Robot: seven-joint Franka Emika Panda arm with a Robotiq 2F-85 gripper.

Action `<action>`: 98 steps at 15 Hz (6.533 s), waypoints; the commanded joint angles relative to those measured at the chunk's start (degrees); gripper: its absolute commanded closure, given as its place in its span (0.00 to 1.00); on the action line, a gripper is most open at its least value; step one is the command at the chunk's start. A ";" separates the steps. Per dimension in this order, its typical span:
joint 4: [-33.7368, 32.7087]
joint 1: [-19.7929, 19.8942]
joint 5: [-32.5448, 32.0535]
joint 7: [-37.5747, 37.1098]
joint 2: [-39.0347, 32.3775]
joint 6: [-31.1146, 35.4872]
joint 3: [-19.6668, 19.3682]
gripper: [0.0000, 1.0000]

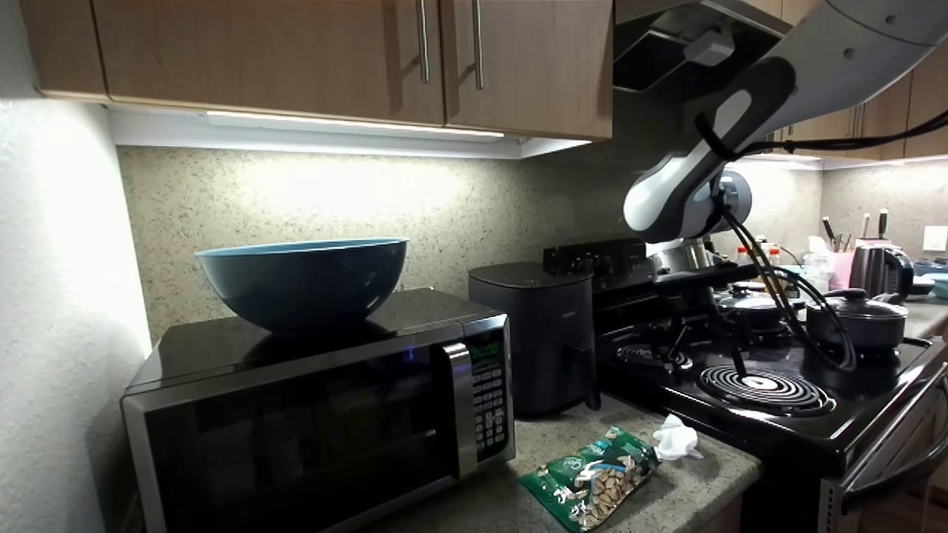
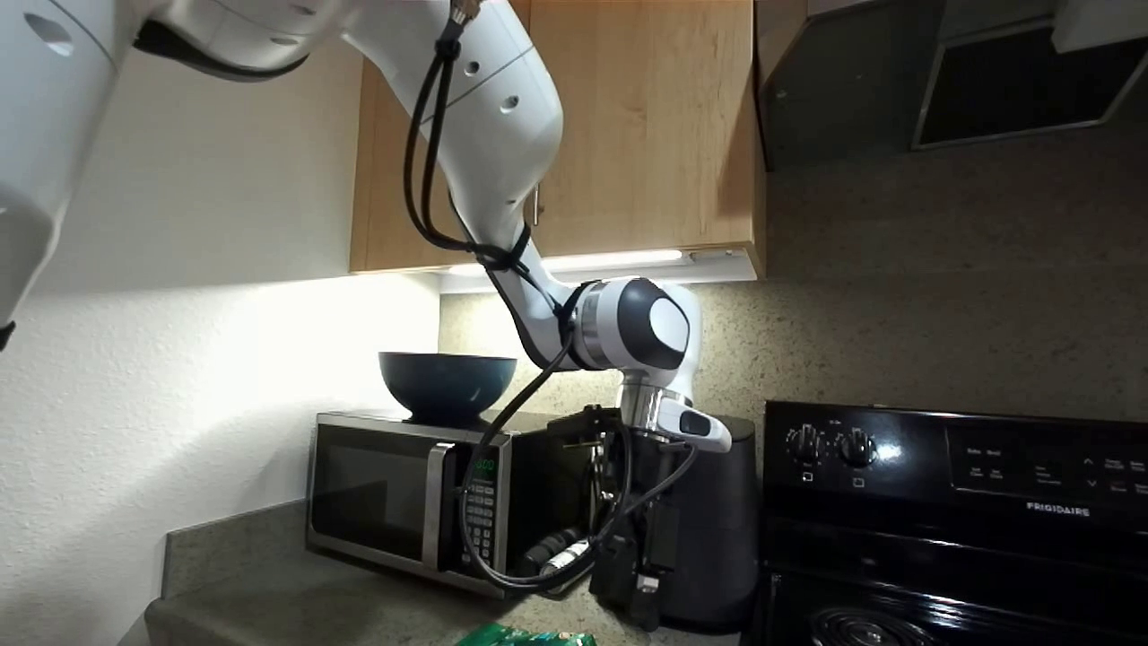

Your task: Use the tissue to wipe the airfryer

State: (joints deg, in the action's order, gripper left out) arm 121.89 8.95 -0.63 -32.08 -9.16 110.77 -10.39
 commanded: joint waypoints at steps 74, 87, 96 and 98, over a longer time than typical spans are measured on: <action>-3.17 0.21 53.22 8.21 -1.21 40.49 1.97 0.97; -22.49 2.73 60.05 6.10 -24.25 45.12 1.74 0.96; -12.47 9.81 71.24 24.56 -12.90 42.02 6.72 0.97; -10.70 13.12 77.07 32.24 -9.66 38.71 8.35 0.97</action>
State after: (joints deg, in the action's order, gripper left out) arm 105.53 16.74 68.80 -11.03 -26.33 154.22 -5.43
